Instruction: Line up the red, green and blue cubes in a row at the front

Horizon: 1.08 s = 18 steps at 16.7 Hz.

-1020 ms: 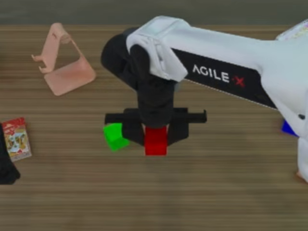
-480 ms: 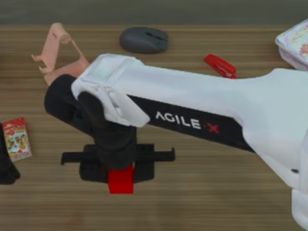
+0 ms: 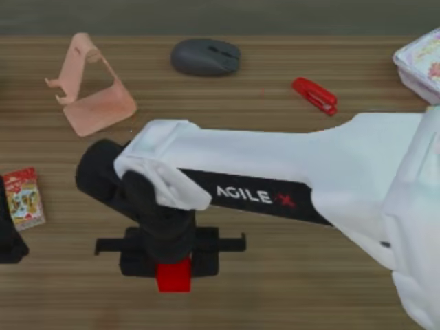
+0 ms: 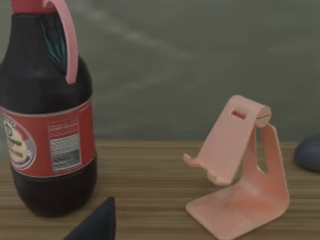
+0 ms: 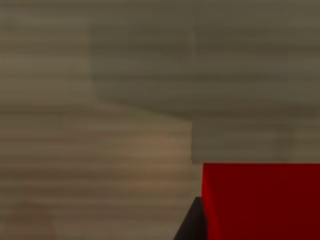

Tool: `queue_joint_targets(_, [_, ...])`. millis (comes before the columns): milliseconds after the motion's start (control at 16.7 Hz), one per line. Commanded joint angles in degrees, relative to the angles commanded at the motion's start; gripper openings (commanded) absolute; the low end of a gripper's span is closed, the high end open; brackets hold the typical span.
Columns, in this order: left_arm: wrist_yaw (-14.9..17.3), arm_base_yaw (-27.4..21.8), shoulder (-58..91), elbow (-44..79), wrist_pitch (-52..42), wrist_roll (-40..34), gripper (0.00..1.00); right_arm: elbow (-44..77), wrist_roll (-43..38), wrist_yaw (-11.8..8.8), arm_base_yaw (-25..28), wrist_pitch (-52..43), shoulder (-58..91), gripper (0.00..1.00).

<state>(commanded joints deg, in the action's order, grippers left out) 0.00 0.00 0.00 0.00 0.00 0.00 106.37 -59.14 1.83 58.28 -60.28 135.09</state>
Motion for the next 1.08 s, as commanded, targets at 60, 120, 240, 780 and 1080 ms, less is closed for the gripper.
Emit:
queue_joint_targets(60, [0.0, 0.0, 0.0, 0.0, 0.0, 0.0, 1.0, -1.17, 0.01, 0.01, 0.06, 1.36, 0.41, 0.0])
queue_joint_targets(120, [0.0, 0.0, 0.0, 0.0, 0.0, 0.0, 1.0, -1.86, 0.01, 0.02, 0.11, 2.11, 0.67, 0.0])
queue_joint_targets(240, [0.0, 0.0, 0.0, 0.0, 0.0, 0.0, 1.0, -2.01, 0.0, 0.03, 0.12, 2.28, 0.72, 0.0])
queue_joint_targets(780, [0.0, 0.0, 0.0, 0.0, 0.0, 0.0, 1.0, -2.01, 0.0, 0.03, 0.12, 2.28, 0.72, 0.53])
queue_joint_targets(1080, [0.0, 0.0, 0.0, 0.0, 0.0, 0.0, 1.0, -2.01, 0.0, 0.03, 0.12, 2.28, 0.72, 0.9])
